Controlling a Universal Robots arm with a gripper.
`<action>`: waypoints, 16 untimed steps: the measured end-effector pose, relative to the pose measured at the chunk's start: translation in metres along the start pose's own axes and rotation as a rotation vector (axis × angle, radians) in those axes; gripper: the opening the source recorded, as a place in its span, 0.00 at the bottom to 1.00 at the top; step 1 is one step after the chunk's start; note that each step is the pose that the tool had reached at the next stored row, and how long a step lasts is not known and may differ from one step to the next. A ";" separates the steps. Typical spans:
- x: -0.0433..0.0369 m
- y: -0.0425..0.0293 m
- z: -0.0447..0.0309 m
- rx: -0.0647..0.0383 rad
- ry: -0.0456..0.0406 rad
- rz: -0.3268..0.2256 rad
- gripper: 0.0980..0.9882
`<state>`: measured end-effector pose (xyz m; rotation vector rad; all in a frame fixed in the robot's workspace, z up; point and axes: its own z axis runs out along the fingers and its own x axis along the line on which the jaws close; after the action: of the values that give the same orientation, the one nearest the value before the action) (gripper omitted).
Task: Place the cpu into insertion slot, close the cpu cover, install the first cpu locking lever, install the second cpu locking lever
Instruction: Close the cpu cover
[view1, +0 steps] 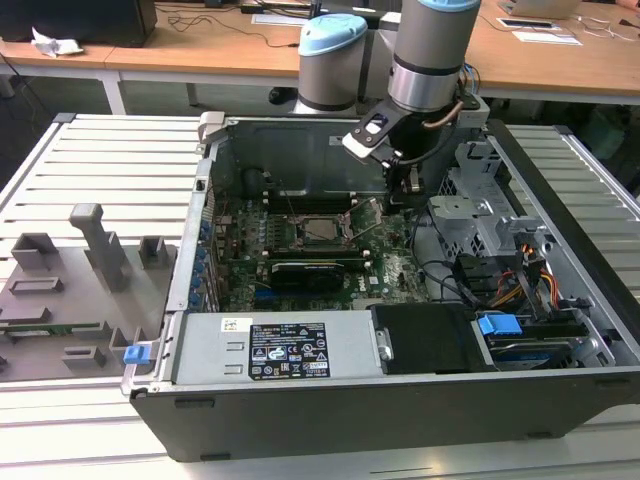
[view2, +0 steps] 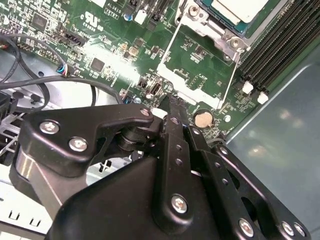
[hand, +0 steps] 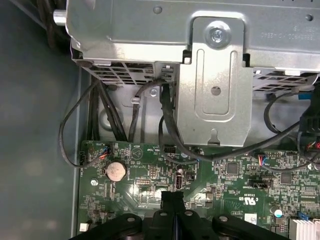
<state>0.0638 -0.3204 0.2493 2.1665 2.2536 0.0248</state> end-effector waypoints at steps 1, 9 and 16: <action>0.0001 -0.0015 0.0000 0.000 0.0000 0.000 0.01; 0.0006 -0.0161 -0.0008 0.000 0.0001 0.000 0.01; 0.0010 -0.0257 -0.0010 0.000 0.0001 0.000 0.01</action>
<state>0.0381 -0.3204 0.2498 2.1664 2.2537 0.0249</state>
